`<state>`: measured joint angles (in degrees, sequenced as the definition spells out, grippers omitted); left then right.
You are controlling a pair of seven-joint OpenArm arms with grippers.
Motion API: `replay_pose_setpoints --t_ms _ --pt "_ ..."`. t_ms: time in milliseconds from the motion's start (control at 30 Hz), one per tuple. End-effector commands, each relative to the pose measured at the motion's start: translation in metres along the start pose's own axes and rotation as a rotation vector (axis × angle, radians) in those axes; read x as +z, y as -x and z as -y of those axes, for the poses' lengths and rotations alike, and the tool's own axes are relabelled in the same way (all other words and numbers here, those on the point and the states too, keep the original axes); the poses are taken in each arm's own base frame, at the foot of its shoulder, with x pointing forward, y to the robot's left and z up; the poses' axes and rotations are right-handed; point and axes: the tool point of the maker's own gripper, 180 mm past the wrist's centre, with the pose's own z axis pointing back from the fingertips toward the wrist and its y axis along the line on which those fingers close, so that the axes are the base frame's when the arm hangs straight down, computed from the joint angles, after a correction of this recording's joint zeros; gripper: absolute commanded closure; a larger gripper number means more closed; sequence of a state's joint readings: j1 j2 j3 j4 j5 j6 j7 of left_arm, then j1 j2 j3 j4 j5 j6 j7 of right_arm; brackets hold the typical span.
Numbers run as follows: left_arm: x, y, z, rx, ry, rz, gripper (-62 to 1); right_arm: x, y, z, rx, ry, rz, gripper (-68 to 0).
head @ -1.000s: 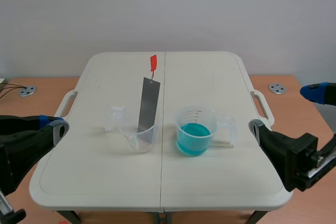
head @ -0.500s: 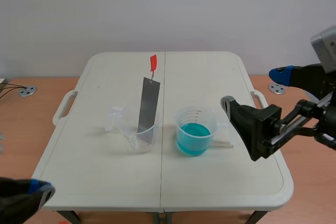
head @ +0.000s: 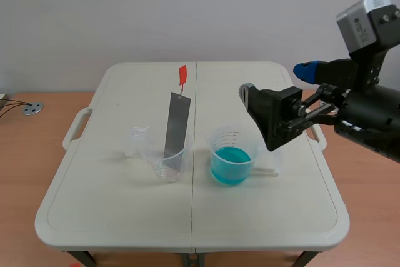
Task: Hold the metal plate by the orange handle, dip it into the blue solution, take it out and point at it, then put the plate back in the beaker on the left.
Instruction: 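Lift the metal plate out of the left beaker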
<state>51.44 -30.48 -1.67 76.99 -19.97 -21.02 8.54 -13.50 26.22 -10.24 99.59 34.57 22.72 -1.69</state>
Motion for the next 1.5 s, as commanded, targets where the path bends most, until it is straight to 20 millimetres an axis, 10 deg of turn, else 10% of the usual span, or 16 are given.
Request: replay_pose_setpoints --t_ms 0,533,1467 --pt "-0.002 -0.002 0.011 -0.025 0.028 0.018 -1.6 -0.007 -0.010 0.001 -0.015 0.002 0.043 -66.3" --pt "-0.023 0.031 0.024 0.008 0.045 -0.036 -1.6 -0.074 -0.008 -0.007 -0.099 -0.046 0.034 -66.3" --pt "-0.023 0.032 0.024 0.009 0.045 -0.039 -1.6 -0.166 0.010 -0.032 -0.215 -0.126 -0.052 -66.3"
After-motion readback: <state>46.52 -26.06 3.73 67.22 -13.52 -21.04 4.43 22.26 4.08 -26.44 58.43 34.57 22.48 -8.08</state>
